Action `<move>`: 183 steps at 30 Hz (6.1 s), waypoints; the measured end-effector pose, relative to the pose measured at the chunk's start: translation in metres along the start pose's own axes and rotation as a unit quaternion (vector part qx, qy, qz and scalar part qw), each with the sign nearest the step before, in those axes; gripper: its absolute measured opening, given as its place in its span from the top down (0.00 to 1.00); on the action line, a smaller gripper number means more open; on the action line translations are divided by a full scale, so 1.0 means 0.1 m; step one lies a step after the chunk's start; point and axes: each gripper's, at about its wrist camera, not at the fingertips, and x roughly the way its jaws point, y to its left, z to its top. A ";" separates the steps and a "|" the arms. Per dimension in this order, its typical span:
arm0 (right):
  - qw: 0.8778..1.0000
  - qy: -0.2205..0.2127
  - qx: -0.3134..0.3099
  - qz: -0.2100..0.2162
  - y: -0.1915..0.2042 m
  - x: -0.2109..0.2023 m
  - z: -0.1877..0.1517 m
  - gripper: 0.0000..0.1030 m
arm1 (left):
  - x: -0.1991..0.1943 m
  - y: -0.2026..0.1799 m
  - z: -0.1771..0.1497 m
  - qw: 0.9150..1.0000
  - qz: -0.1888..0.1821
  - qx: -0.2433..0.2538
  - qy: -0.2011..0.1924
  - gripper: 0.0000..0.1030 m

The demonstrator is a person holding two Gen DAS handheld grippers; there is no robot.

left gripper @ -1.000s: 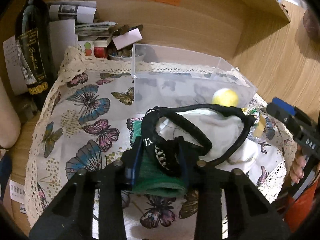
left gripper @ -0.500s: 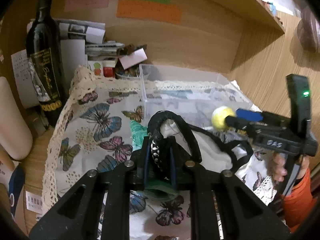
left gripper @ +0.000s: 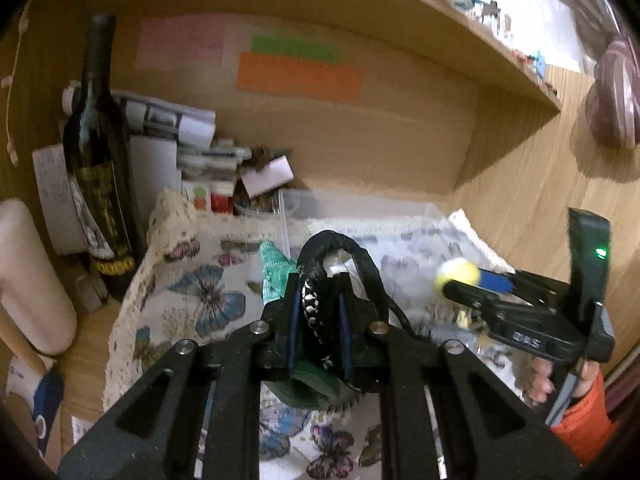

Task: Organize soft objects
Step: 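Grasp the black-and-white sleep mask with the left tool while the right tool grasps the yellow felt ball, then carry the mask with the left tool into the clear box while the right tool drops the ball in, then grasp the green knit glove with the left tool while the right tool grasps the yellow-green sponge, then lower the glove into the box with the left tool while the right tool releases the sponge there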

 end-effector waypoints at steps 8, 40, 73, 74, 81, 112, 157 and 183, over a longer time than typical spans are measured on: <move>0.999 -0.046 -0.010 -0.007 -0.03 -0.34 0.13 0.60 | -0.01 -0.08 0.21 1.000 -0.003 0.007 -0.028 0.84; 1.000 -0.027 -0.005 0.006 -0.12 -0.22 -0.02 0.60 | 0.22 -0.20 -0.23 0.998 -0.012 0.018 0.055 0.87; 0.999 0.015 -0.001 -0.036 -0.42 0.36 0.41 0.60 | 1.02 -0.39 0.70 1.000 0.029 0.008 0.006 0.88; 0.999 0.022 -0.002 -0.037 -0.42 0.42 0.41 0.60 | 1.07 -0.40 0.67 0.999 0.027 0.011 0.018 0.88; 0.997 0.064 -0.011 -0.047 -0.40 0.65 0.32 0.58 | 1.33 -0.42 0.45 0.996 0.011 0.013 0.093 0.88; 0.992 -0.063 -0.042 -0.098 -0.12 -0.35 0.17 0.08 | 0.29 -0.42 0.30 0.997 0.043 0.057 -0.002 0.01; 0.997 -0.018 0.021 -0.068 -0.40 -0.51 -0.41 0.60 | 0.62 -0.12 -0.35 0.992 0.008 0.031 0.118 0.79; 0.994 -0.096 0.005 -0.051 -0.30 -0.27 0.44 0.59 | 0.74 -0.37 0.42 0.998 -0.011 0.040 0.048 0.79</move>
